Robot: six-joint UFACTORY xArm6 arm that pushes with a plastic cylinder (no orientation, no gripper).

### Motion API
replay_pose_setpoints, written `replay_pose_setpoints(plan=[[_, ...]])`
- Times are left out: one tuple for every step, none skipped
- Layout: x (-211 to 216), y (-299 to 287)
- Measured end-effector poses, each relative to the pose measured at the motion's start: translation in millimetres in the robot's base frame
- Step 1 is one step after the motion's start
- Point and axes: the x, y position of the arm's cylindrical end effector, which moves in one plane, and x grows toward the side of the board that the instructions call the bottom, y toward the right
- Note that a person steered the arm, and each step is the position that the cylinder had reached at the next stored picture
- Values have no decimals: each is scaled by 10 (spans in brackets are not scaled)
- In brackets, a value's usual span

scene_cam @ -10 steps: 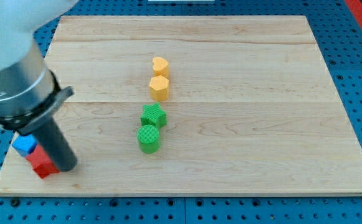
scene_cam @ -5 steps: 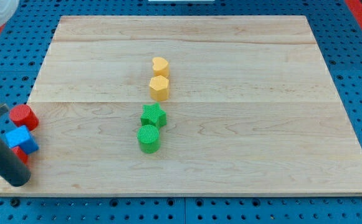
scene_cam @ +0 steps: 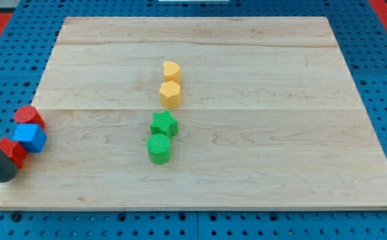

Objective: Move the red star to the bottom side of the blue cube

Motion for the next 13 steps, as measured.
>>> replay_pose_setpoints(plan=[[-31,198],[101,482],[466,147],[436,-248],[386,-256],[298,-260],[261,-262],[188,-263],[56,-257],[-19,-253],[-13,-28],[36,194],[73,416]])
